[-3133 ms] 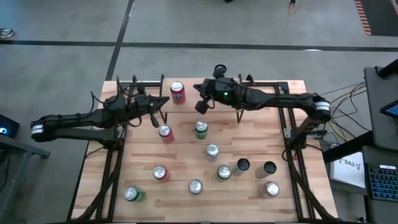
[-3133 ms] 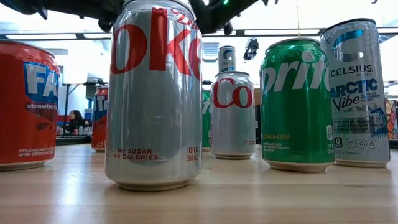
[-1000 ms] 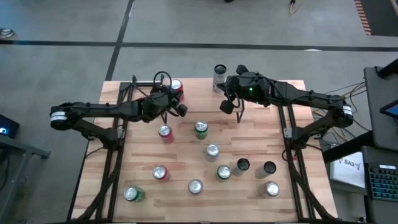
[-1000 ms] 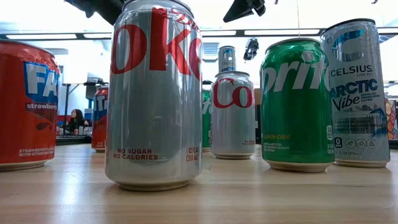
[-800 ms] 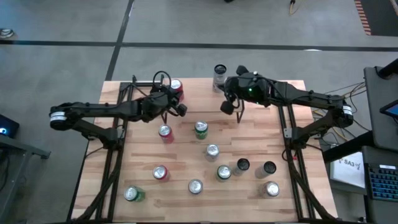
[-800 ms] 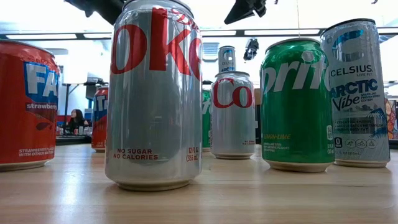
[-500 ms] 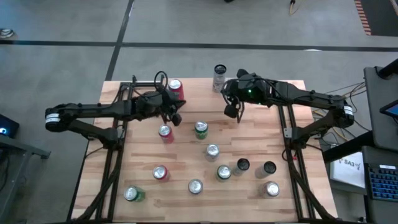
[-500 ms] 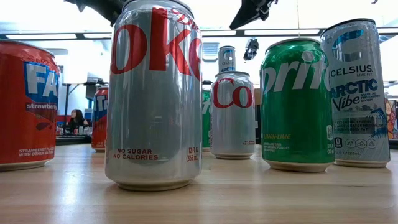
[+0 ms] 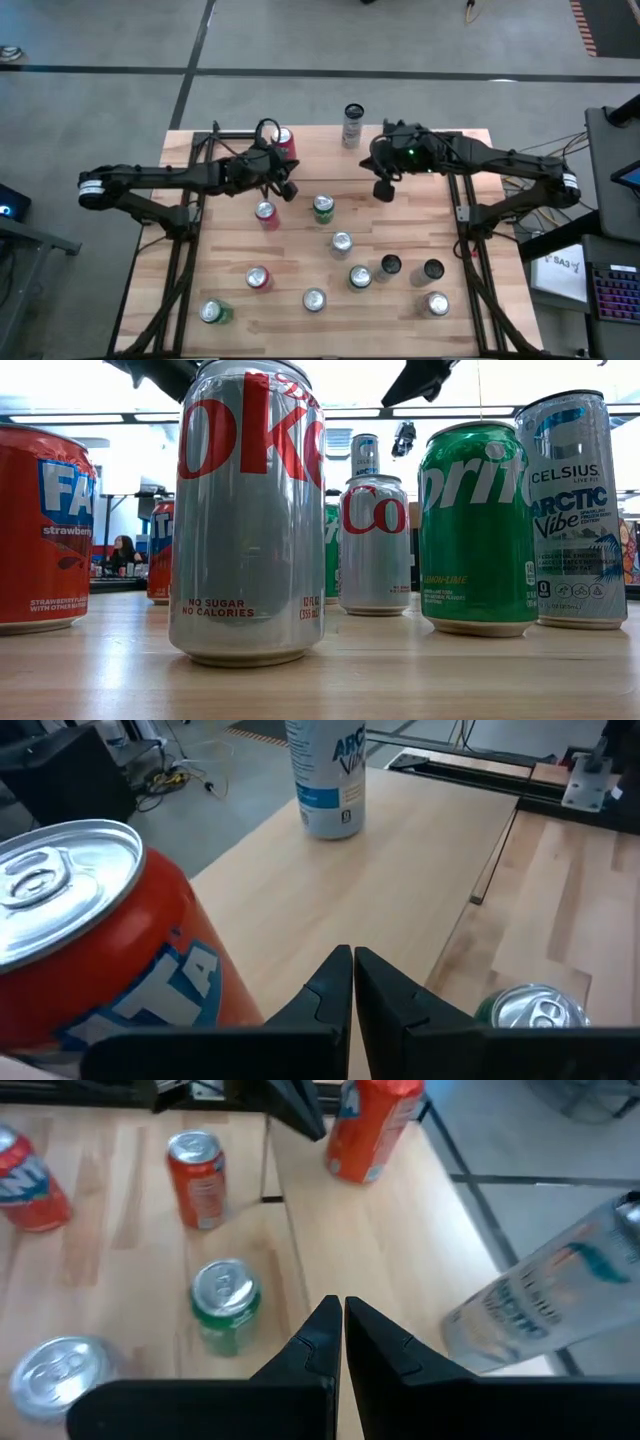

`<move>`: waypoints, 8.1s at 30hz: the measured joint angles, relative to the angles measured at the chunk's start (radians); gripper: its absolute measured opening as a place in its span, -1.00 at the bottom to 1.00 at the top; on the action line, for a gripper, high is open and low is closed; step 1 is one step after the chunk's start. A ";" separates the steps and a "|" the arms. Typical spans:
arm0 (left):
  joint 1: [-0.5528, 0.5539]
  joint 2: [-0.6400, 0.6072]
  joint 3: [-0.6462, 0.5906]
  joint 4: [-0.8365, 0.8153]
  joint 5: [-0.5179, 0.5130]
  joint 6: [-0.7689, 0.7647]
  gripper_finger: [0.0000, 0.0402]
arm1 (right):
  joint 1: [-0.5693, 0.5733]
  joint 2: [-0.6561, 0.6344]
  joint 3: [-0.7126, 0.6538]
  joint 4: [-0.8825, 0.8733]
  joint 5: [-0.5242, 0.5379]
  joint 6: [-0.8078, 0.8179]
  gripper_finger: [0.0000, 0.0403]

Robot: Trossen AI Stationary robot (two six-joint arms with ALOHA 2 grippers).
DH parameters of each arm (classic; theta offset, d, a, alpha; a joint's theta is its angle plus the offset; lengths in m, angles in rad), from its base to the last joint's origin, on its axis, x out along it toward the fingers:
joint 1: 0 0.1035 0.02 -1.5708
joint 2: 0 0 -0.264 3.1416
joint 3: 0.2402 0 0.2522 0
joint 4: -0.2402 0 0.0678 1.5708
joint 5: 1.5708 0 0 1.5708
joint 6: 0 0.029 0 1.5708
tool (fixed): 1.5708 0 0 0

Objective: Place canned beverage on shelf
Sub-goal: Put the center orange soda can on the shelf

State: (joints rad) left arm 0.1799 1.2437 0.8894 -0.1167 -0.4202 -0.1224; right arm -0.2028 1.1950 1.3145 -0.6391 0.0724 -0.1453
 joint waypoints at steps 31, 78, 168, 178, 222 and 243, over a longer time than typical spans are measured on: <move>0.026 -0.002 0.000 -0.001 -0.231 0.008 -1.00 | 0.004 -0.192 -0.237 0.177 -0.055 0.003 -0.95; 0.129 0.013 0.077 -0.244 0.061 0.186 -1.00 | 0.004 -0.191 -0.237 0.187 -0.054 0.015 -0.95; 0.370 -0.127 0.018 0.061 0.246 0.566 -1.00 | 0.015 -0.013 -0.238 0.315 -0.054 0.178 -0.95; 0.375 -0.129 0.019 0.003 0.245 0.489 -1.00 | 0.015 -0.013 -0.238 0.315 -0.054 0.173 -0.95; 0.344 -0.161 0.032 -0.023 0.249 0.275 -1.00 | 0.015 -0.013 -0.238 0.316 -0.054 0.174 -0.95; 0.175 -0.200 0.016 -0.203 0.355 0.291 -1.00 | 0.015 -0.013 -0.238 0.325 -0.054 0.180 -0.95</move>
State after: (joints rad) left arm 0.3546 1.0437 0.9052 -0.3196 -0.0654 0.1682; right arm -0.1874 1.1820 1.0767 -0.3137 0.0185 0.0350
